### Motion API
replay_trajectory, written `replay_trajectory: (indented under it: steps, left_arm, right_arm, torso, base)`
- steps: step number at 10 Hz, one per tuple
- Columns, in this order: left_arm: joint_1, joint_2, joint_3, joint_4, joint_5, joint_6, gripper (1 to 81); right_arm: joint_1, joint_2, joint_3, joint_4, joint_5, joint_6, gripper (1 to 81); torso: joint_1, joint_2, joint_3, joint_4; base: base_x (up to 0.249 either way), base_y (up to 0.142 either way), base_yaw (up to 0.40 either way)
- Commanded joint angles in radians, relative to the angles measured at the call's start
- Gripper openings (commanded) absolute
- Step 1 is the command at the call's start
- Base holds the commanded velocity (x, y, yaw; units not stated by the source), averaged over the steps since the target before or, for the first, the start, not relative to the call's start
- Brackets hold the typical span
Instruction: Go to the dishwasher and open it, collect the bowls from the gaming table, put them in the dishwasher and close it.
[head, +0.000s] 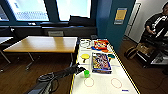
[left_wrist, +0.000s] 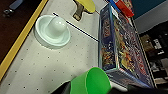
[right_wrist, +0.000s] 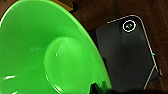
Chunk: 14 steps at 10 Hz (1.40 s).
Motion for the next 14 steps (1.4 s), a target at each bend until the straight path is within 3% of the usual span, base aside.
replay_trajectory:
  steps: [1,8,9,14]
  left_arm:
    - [-0.171,0.005,0.009,0.006,0.018,0.000,81.1]
    - [-0.171,0.009,0.009,0.004,0.017,0.000,81.1]
    - [-0.171,0.010,0.009,0.004,0.017,0.000,81.1]
    - [-0.173,0.024,0.006,0.006,0.004,0.000,81.1]
  right_arm:
    - [0.055,-0.026,0.026,-0.015,-0.053,-0.009,1.0]
    - [0.052,-0.026,0.028,-0.016,-0.051,-0.019,1.0]
    - [0.053,-0.026,0.028,-0.016,-0.051,-0.019,1.0]
    - [0.053,-0.027,0.032,-0.016,-0.051,-0.019,1.0]
  torso:
    - [0.000,0.000,0.000,0.000]
    - [0.000,0.000,-0.092,0.000]
    - [0.000,0.000,-0.074,0.000]
    - [0.000,0.001,-0.084,0.000]
  base:
    - [0.000,0.000,0.000]
    - [0.000,0.000,0.000]
    - [0.000,0.000,0.000]
    - [0.000,0.000,0.000]
